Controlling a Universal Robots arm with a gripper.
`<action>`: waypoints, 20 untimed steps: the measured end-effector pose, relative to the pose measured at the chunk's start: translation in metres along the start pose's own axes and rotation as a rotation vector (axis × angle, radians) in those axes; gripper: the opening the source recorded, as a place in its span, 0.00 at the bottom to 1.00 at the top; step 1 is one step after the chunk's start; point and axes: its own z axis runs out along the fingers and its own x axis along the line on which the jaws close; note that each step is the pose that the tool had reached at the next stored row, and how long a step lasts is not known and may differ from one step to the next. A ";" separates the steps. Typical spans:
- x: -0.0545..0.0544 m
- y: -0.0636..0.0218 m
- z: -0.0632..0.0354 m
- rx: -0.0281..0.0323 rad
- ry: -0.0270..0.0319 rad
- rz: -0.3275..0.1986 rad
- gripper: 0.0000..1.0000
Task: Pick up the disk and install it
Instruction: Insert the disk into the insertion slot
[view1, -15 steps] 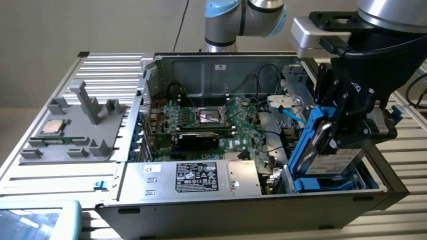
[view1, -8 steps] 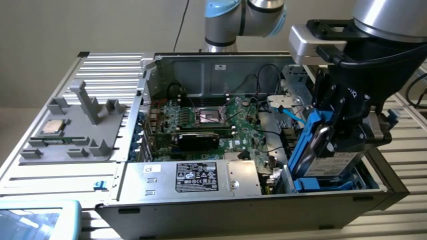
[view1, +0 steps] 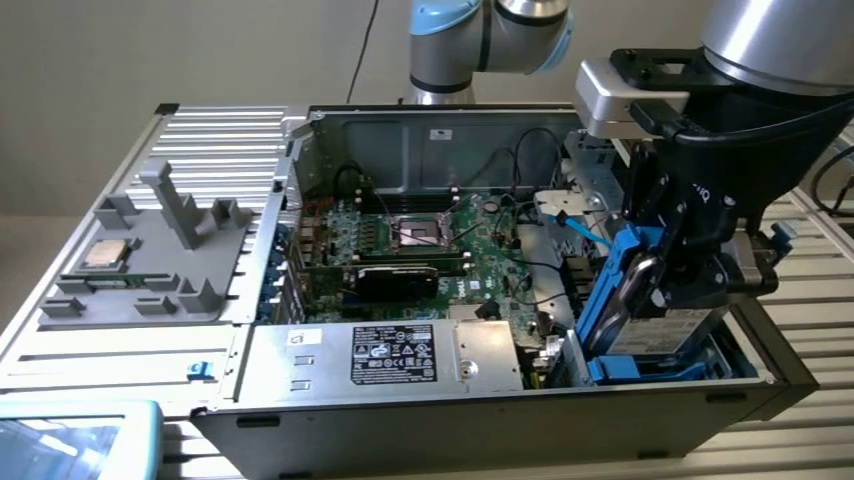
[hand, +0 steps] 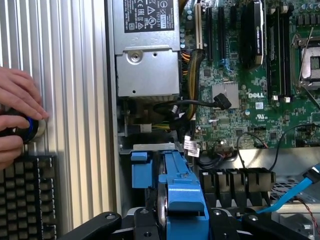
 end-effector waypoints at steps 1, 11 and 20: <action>0.000 0.0000 0.0007 0.0000 -0.0003 0.000 0.37; 0.000 -0.0004 0.0058 0.0000 -0.0011 0.000 0.45; 0.000 -0.0069 0.0059 -0.0001 -0.0014 0.000 0.52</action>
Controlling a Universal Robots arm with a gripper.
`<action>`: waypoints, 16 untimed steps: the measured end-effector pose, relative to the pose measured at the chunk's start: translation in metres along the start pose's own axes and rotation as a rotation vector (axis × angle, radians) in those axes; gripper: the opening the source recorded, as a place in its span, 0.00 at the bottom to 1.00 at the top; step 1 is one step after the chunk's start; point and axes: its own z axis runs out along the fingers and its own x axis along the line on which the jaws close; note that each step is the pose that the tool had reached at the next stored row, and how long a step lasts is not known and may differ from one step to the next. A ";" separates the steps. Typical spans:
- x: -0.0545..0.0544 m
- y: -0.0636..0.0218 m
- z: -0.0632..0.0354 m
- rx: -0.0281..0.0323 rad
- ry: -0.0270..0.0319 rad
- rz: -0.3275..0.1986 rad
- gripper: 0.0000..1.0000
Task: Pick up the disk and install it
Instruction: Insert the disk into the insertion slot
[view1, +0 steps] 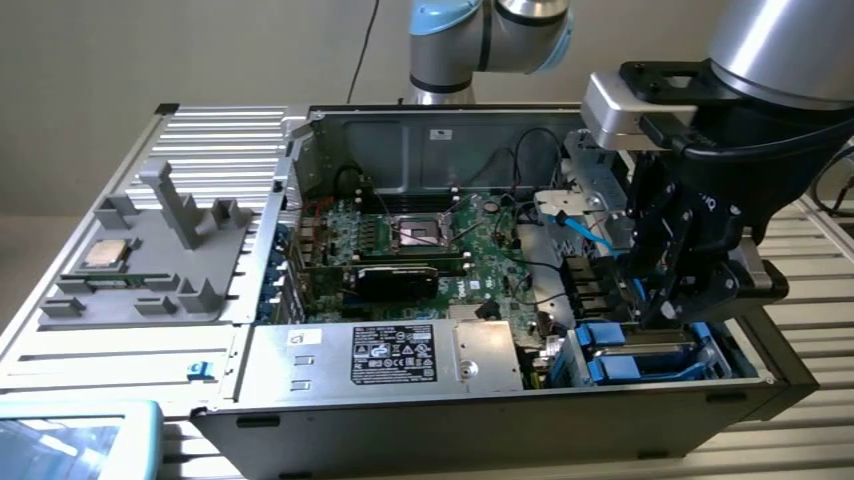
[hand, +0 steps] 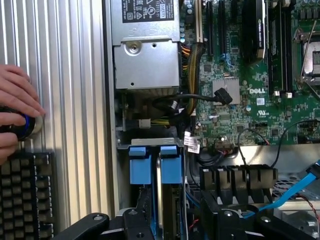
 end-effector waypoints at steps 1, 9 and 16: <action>0.000 0.0000 0.0000 -0.0004 -0.0004 0.000 0.52; 0.000 -0.0001 0.0000 -0.0005 -0.0049 0.000 0.52; 0.000 -0.0001 0.0000 -0.0008 -0.0089 0.000 0.52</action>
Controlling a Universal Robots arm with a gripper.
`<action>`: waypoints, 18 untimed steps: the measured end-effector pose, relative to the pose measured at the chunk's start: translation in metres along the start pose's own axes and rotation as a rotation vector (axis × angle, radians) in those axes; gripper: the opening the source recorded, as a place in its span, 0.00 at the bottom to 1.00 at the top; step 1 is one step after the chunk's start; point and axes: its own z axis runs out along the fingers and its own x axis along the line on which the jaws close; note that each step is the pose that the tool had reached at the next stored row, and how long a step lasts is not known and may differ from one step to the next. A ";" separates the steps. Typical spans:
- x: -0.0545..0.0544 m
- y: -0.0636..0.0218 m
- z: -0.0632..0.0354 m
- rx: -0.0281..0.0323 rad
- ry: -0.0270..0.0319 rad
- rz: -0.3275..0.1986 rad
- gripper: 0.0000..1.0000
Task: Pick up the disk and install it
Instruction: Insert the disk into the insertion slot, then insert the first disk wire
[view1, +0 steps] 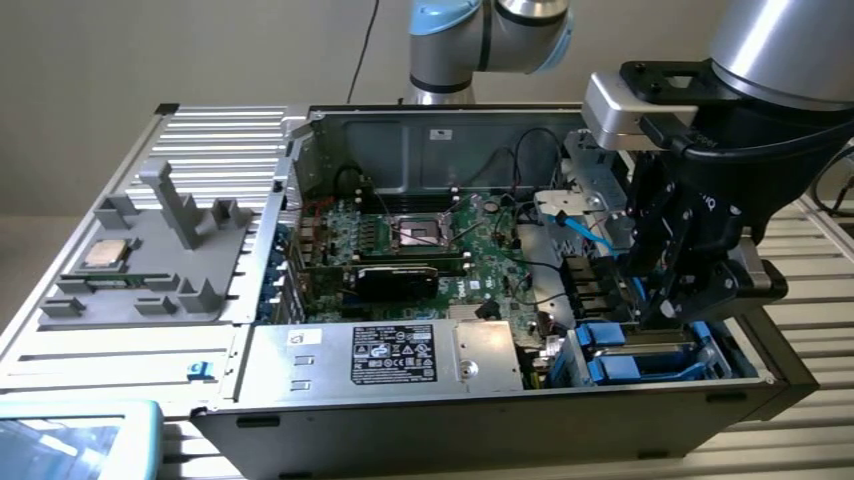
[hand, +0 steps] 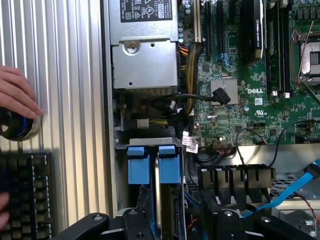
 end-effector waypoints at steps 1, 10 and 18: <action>0.000 0.0000 0.0000 0.0000 -0.0005 0.000 0.52; -0.002 -0.0136 0.0001 0.0000 0.0013 0.003 0.52; -0.003 -0.0228 -0.0177 0.0001 0.0032 0.004 0.52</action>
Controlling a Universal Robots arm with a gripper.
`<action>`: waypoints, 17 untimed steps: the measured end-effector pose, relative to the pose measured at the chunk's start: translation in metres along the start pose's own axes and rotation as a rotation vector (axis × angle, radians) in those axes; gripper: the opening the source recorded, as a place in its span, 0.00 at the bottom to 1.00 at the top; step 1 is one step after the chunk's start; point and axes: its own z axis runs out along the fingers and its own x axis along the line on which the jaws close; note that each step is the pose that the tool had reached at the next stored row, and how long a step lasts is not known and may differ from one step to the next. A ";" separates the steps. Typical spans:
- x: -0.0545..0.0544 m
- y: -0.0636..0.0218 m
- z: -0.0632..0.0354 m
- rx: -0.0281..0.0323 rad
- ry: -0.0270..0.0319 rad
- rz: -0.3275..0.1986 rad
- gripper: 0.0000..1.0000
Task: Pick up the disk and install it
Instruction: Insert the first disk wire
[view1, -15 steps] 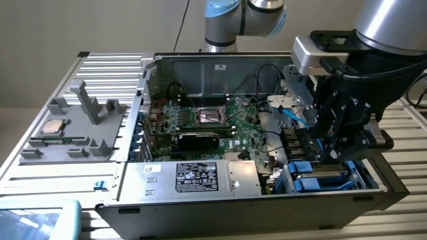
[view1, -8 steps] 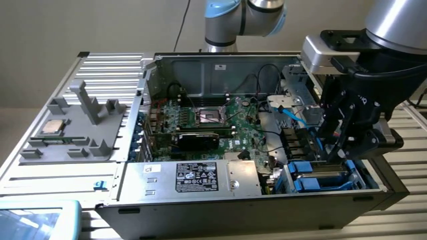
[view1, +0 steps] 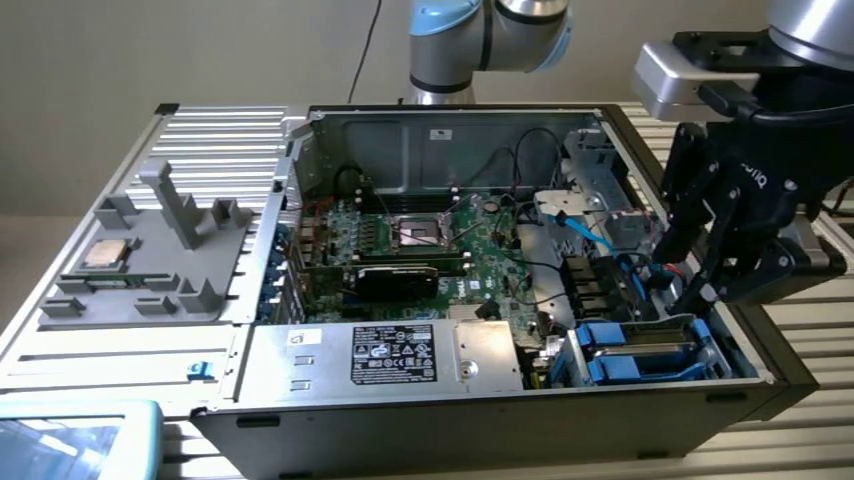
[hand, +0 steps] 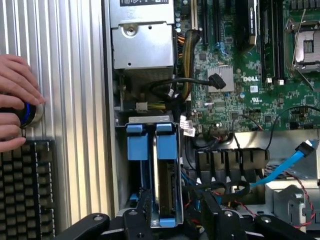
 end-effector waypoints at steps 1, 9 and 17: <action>-0.001 -0.0001 -0.0045 0.0000 0.0001 0.000 0.52; -0.008 -0.0215 -0.0080 0.0001 0.0006 0.000 0.52; -0.022 -0.0332 0.0003 0.0000 0.0008 0.001 0.52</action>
